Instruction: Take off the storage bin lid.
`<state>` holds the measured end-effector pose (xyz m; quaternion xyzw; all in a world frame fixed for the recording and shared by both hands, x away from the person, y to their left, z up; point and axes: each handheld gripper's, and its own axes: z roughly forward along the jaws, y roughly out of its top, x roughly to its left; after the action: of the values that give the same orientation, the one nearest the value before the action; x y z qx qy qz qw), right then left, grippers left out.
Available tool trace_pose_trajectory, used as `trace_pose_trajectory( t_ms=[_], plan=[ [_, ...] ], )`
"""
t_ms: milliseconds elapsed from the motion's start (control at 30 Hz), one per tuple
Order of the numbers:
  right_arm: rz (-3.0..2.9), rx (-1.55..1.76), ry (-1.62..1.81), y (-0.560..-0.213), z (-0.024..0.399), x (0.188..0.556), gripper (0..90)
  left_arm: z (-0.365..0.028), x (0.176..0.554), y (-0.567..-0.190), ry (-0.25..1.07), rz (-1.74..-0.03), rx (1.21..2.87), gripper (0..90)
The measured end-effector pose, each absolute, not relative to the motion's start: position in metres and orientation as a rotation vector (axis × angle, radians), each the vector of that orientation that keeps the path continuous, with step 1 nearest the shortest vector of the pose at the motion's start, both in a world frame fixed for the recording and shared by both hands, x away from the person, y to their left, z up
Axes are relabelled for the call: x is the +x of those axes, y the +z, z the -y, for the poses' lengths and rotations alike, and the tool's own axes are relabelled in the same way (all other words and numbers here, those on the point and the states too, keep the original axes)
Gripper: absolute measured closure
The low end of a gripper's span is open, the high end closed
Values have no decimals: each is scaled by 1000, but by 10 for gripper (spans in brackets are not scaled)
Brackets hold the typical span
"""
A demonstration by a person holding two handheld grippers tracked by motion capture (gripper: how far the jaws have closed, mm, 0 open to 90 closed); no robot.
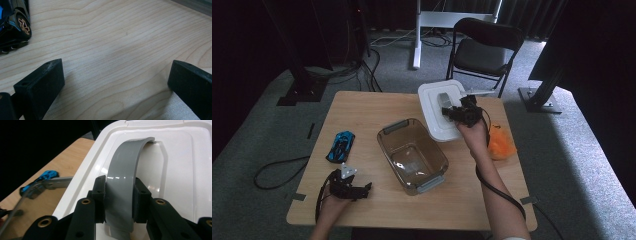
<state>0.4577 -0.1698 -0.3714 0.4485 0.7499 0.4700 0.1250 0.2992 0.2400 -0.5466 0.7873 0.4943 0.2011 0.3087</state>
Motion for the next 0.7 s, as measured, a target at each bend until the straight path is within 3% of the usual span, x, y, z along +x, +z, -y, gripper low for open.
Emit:
trace_pose_trajectory(
  t_ms=[700],
  plan=[
    [-2161, 1399, 1306, -410, 179, 499, 691, -240, 299, -547, 531, -1306, 2082, 11]
  ],
)
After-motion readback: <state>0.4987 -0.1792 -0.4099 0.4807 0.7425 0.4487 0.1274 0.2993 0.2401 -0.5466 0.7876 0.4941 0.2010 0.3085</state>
